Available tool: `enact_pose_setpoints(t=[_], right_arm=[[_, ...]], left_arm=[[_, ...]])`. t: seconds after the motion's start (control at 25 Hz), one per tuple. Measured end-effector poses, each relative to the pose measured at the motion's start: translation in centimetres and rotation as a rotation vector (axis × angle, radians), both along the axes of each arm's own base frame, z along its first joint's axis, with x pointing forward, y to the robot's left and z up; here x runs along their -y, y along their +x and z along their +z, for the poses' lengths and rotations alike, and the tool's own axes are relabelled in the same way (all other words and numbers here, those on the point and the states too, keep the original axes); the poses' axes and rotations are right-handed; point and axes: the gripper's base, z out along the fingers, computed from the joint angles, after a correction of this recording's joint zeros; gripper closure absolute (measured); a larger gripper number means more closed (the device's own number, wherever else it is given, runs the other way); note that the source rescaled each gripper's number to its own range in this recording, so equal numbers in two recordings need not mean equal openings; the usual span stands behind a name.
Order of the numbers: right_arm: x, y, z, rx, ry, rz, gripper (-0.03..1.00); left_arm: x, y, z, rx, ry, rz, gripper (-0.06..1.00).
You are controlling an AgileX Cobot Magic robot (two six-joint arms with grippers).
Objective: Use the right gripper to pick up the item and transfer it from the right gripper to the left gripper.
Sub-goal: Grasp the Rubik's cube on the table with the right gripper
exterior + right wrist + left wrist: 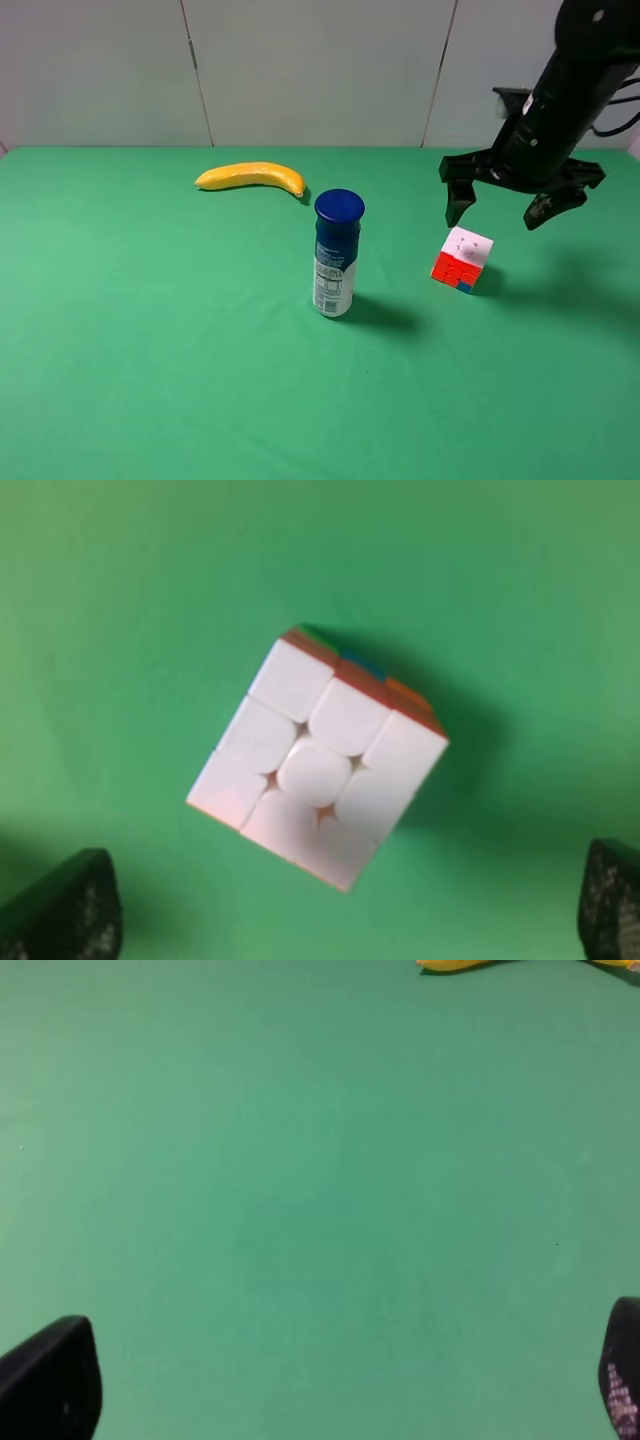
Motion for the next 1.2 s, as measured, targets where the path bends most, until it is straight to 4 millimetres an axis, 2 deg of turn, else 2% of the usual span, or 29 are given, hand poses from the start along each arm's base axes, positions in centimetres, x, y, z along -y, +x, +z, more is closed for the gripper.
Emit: enact_pose_setpoints(t=[0.32,0.88,1.04,1.2], right_arm=[[-0.4,1.1,-2.9,-0.039,0.009,-0.063,-0.03],[-0.7,2.4,-6.8,-0.075,0.02,-0.211,-0.03],[-0.8,2.5,-7.7,-0.089,0.025,-0.257,-0.03],[-0.8,2.6,-7.8,-0.088,0.037,-0.334,-0.03]], left_arm=[[0.0,0.0,0.0,0.0,0.0,0.0,-0.06],[0.0,0.0,0.0,0.0,0.0,0.0,-0.06],[0.0,0.0,0.0,0.0,0.0,0.0,-0.06],[0.0,0.0,0.0,0.0,0.0,0.0,-0.06]])
